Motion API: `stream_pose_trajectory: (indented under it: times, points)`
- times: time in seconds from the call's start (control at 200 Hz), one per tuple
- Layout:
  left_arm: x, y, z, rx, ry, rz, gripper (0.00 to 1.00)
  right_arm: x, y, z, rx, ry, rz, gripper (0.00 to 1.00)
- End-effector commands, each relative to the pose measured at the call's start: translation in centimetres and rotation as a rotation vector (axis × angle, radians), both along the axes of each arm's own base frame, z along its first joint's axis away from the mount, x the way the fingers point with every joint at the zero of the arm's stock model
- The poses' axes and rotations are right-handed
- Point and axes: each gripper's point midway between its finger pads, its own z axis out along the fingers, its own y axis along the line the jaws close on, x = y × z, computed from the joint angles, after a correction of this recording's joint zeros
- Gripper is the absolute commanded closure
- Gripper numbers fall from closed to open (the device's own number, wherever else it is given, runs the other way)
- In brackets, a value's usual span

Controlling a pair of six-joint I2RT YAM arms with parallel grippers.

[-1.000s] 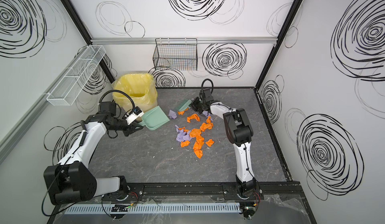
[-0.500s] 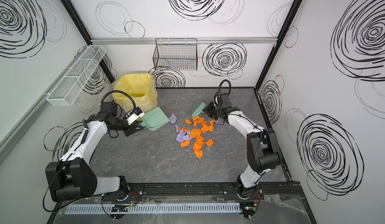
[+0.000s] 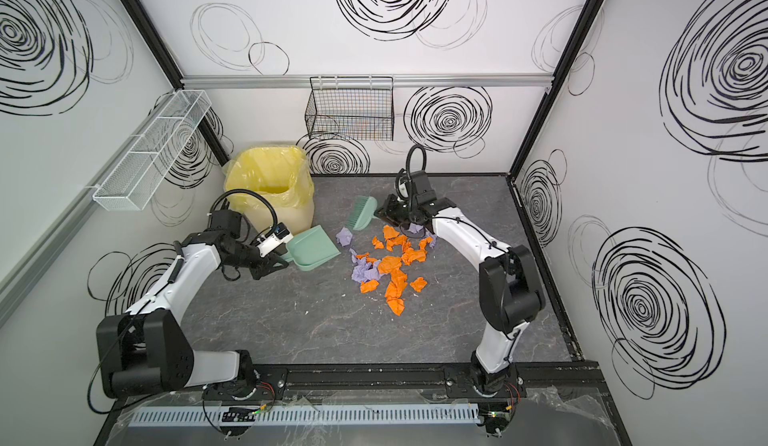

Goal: Sweep away the paper scraps from the table

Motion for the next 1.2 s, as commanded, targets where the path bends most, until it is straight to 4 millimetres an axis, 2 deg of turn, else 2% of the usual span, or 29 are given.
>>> stream_pose_trajectory:
  times: [0.0,0.12,0.225,0.375,0.6,0.785,0.996,1.101,1.196]
  points:
    - [-0.9,0.1,0.4,0.007,-0.027,-0.015,1.00,1.5,4.0,0.0,0.079,0.001,0.033,1.00]
    - [-1.7,0.6,0.0,0.026,-0.024,-0.013,1.00,2.2,6.9,-2.3,0.088,0.047,0.063,1.00]
    - [-2.5,0.8,-0.5,0.030,-0.009,-0.020,1.00,1.9,7.7,-4.9,0.072,0.098,0.072,1.00]
    - [-3.1,1.0,-1.1,0.037,0.001,-0.026,1.00,0.4,6.7,-7.8,0.040,0.151,0.066,1.00]
    - [-3.1,0.8,-1.6,0.031,0.013,-0.034,1.00,-3.2,3.2,-9.4,-0.060,0.179,0.063,1.00]
    - [-3.0,0.8,-2.3,0.045,0.023,-0.042,1.00,-5.8,-0.1,-9.4,-0.160,0.179,0.054,1.00]
    - [-3.2,0.4,-3.5,0.075,0.034,-0.052,1.00,-7.8,-2.9,-8.0,-0.267,0.159,0.061,1.00]
    - [-3.4,0.2,-4.1,0.094,0.036,-0.058,1.00,-8.3,-3.7,-6.3,-0.268,0.129,0.078,1.00]
    - [-3.6,-0.4,-4.5,0.098,0.045,-0.068,1.00,-8.3,-3.7,-3.4,-0.228,0.069,0.102,1.00]
